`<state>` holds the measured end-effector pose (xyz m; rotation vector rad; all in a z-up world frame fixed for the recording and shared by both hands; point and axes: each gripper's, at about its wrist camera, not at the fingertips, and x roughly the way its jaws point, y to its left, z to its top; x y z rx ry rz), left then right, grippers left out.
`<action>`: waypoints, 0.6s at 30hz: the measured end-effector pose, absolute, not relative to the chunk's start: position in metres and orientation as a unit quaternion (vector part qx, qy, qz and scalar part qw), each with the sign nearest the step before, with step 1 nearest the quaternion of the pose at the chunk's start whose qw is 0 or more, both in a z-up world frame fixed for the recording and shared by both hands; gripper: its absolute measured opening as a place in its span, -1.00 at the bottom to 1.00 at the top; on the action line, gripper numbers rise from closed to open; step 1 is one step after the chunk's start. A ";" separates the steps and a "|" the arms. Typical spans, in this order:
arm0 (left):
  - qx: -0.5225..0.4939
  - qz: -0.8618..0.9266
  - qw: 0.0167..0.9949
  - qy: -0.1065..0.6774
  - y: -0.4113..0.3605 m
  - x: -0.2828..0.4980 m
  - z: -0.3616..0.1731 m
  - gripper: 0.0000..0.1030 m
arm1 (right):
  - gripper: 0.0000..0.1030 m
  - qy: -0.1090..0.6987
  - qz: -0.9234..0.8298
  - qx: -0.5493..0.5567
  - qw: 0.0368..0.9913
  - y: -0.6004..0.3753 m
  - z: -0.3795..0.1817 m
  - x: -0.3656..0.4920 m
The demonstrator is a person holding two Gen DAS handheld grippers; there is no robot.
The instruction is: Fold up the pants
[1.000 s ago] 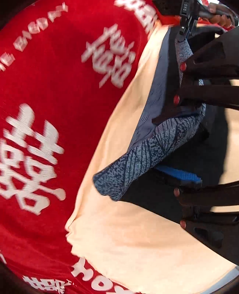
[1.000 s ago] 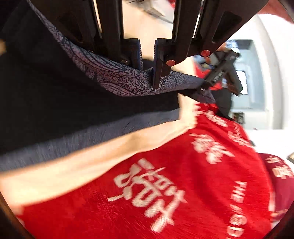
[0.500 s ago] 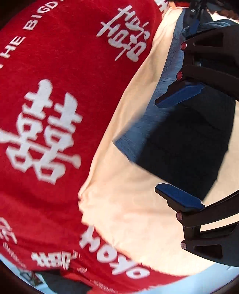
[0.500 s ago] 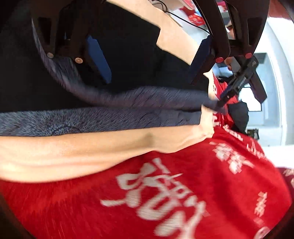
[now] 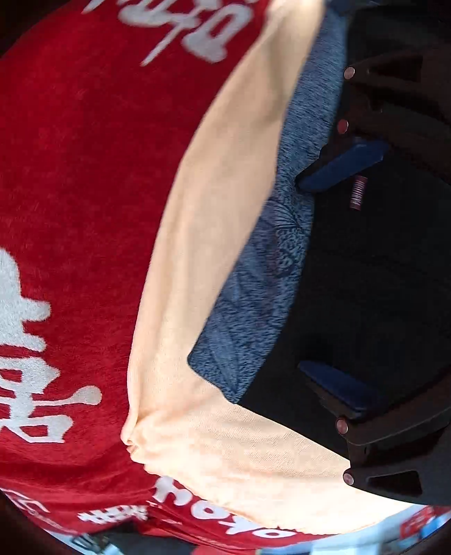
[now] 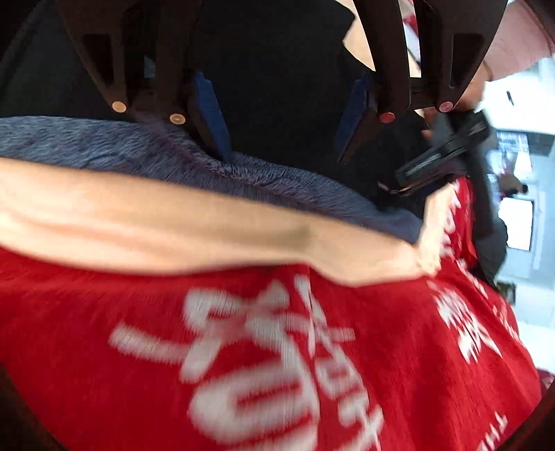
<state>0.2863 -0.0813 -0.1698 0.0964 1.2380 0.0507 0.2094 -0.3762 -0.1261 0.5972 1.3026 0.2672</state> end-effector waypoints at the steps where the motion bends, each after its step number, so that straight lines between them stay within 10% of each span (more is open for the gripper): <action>1: 0.041 0.019 0.812 0.582 -0.081 0.286 -0.164 0.88 | 0.29 0.584 0.118 0.278 0.753 -0.384 -0.116 0.204; 18: 0.124 -0.133 0.759 0.626 -0.160 0.118 -0.117 0.88 | 0.51 0.575 0.060 0.429 0.694 -0.428 -0.102 0.020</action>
